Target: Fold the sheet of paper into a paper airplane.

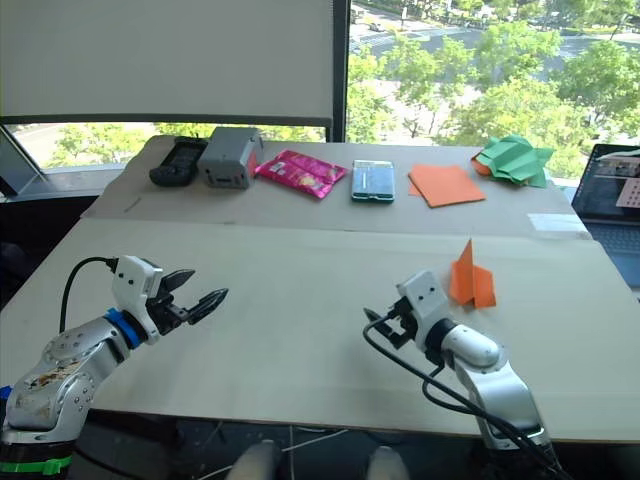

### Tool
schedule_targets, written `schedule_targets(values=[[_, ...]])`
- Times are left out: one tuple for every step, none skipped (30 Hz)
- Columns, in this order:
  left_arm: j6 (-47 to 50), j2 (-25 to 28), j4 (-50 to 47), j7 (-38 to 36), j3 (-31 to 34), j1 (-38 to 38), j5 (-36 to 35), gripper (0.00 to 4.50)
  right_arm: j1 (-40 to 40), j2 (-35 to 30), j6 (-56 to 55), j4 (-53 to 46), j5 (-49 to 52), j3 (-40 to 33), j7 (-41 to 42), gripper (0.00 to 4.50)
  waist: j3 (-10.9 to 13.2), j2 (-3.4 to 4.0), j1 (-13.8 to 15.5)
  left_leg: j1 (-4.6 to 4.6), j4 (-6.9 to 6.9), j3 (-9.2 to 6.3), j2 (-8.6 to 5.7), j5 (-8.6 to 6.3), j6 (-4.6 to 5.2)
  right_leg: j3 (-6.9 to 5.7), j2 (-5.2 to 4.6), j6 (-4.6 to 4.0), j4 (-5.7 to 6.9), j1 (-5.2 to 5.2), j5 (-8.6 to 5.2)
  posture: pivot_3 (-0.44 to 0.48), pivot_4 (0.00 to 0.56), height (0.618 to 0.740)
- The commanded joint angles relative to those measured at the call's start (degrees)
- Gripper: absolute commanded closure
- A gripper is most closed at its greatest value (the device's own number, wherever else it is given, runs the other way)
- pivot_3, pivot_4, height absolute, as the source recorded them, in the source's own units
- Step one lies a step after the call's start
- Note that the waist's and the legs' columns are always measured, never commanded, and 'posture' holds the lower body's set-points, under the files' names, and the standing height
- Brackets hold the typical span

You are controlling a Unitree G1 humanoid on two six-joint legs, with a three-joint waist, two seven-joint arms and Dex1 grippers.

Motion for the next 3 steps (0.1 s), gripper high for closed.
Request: schedule_targets(values=[[-0.53,-0.09,-0.66,-0.61,0.55,-0.95,-0.61,0.00,-0.53,0.34,-1.51,-1.11,-0.17,-0.59,-0.63,0.03,0.00,0.00,0.02,0.00,0.00,0.00,0.00,0.00,0.00,0.00,0.00,0.00,0.00,0.00,0.00,0.000,0.150,0.702],[-0.29,-0.24,-0.58,-0.72,0.68,-1.03,-1.00,0.00,-0.45,0.32,-1.42,-1.15,-0.20,-0.56,-0.73,0.03,0.00,0.00,0.04,0.00,0.00,0.00,0.00,0.00,0.00,0.00,0.00,0.00,-0.01,0.00,0.00,0.000,0.150,0.702],[-0.35,-0.34,-0.49,-0.94,0.83,-1.07,-1.26,0.00,-0.27,0.37,-1.39,-1.37,-0.09,-0.65,-0.80,0.03,0.00,0.00,0.04,0.00,0.00,0.00,0.00,0.00,0.00,0.00,0.00,0.00,-0.01,0.00,0.00,0.000,0.150,0.702]])
